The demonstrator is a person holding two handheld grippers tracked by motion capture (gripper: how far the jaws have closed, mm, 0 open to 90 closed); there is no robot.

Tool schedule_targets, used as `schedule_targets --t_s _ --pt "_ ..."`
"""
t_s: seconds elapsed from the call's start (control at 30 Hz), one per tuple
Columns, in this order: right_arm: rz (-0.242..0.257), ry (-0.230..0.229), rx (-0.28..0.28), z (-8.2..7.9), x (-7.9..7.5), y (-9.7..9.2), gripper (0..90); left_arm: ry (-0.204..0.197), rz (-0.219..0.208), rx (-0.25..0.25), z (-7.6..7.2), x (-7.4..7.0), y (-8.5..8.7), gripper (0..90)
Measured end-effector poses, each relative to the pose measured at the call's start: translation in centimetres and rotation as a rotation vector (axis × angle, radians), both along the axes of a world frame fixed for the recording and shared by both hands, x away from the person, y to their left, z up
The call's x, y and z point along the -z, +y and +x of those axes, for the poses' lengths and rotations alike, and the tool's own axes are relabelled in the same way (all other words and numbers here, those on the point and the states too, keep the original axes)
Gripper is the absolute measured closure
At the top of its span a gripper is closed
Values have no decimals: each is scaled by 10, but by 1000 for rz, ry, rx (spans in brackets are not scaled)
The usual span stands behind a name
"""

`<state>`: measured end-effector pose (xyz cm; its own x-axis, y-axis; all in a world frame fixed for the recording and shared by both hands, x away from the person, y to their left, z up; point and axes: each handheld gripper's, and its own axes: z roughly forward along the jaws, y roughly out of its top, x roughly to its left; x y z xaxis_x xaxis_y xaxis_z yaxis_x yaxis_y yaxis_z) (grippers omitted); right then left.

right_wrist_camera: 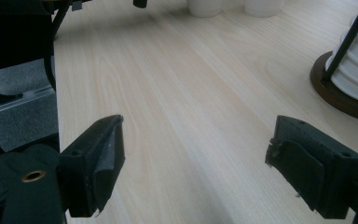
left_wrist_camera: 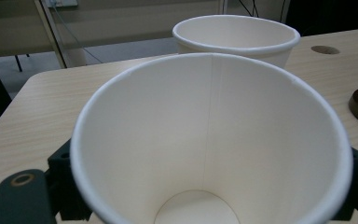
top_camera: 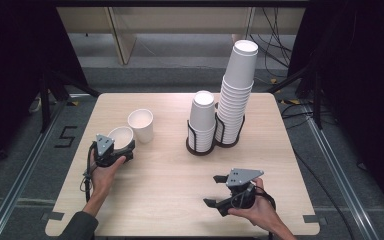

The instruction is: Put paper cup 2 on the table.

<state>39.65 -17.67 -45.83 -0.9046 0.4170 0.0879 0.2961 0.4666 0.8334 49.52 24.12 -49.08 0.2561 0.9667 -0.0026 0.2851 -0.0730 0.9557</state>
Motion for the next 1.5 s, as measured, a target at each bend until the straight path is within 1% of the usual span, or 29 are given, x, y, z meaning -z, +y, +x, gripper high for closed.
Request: schedule_targets --t_s 0.03,0.1,0.17,0.23,0.33,0.37,0.43,0.5,0.53,0.57,0.6,0.63,0.67,0.73,0.77,0.87,0.97,1.0,1.07,1.1,1.13,1.2,1.27,1.3,1.33,1.37,1.4,1.47,1.5 --pt "1 -3 0 0 0 0 183 3 -5 -1 0 0 1 132" --pt "2 -3 0 0 0 0 183 -8 -18 7 0 2 2 120" --pt "2 -5 -6 0 0 0 184 -6 -32 13 0 3 3 113" --pt "3 -3 -4 0 0 0 183 0 -35 13 0 5 4 112" --pt "1 -12 -12 1 0 0 184 20 -39 16 0 9 5 113" --pt "1 -12 -12 1 0 0 184 23 -43 18 0 10 6 125" --pt "1 -13 -12 1 0 0 184 32 -37 14 -1 12 7 130" --pt "1 -12 -13 1 0 0 184 37 -41 14 -1 13 7 133" --pt "0 -12 -11 1 0 0 184 44 -32 17 -2 13 7 135" --pt "-2 -1 -9 0 0 0 184 42 -29 22 -2 14 7 136" --pt "-3 0 -8 0 0 0 184 51 -18 23 -2 14 7 137" --pt "-5 -18 -12 1 0 -1 184 65 -13 21 -2 15 6 137" --pt "-5 2 -7 0 0 -1 184 77 -3 20 -1 16 7 143" --pt "-1 -7 -6 0 0 0 184 101 -17 16 -1 18 7 143" --pt "-2 -8 -7 0 0 0 184 107 -18 19 -1 18 7 144" --pt "-3 -12 -11 0 0 0 184 114 2 20 -3 16 7 144" --pt "-5 -14 -9 0 0 0 185 135 6 27 -6 17 8 144" --pt "-7 -16 -10 0 0 0 185 134 5 23 -7 17 8 144" --pt "-6 3 -11 -1 0 0 185 139 10 31 -10 17 8 144" --pt "-6 5 -12 -1 0 0 185 142 21 31 -12 17 8 144" --pt "-7 5 -11 -1 0 0 185 148 23 25 -14 16 8 144" --pt "-6 2 -12 -1 0 0 185 141 20 27 -17 16 9 144" --pt "-9 -1 -9 -1 0 0 185 135 20 16 -20 15 10 145" --pt "-8 -14 -8 0 1 -1 185 134 20 16 -22 14 10 144" --pt "-7 -17 -10 0 1 -1 186 134 21 14 -24 13 10 144" --pt "-6 -4 -7 -1 1 -1 186 132 17 15 -25 12 10 144" --pt "-6 -5 -4 -1 1 -2 186 133 18 19 -27 11 10 144" --pt "-8 -1 -1 0 1 -4 186 126 11 12 -32 9 10 144" --pt "-12 -14 6 0 1 -5 186 124 10 15 -34 8 10 144"
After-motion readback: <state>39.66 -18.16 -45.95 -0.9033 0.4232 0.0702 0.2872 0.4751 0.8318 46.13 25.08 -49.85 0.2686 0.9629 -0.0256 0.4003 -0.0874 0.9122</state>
